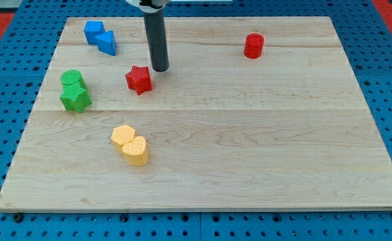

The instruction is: Slide red circle to the center

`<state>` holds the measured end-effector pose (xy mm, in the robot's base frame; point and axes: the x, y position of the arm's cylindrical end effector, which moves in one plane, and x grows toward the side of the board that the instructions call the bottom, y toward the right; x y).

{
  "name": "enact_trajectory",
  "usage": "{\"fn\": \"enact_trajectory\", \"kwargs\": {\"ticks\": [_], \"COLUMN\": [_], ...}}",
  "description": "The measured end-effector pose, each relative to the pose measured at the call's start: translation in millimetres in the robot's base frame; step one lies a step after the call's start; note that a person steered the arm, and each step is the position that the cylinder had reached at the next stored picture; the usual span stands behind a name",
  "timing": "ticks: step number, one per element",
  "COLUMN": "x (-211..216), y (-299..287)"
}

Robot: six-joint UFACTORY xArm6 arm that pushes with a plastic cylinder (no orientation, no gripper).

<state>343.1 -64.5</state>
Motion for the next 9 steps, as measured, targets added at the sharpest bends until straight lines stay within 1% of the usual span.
{"fn": "enact_trajectory", "kwargs": {"ticks": [1,2,3,4,5,6,7,8,9], "x": [17,38,42,44,41,19,-40,-94,-79], "y": [-18,-57,-57,10,128,251,294,257,199]}}
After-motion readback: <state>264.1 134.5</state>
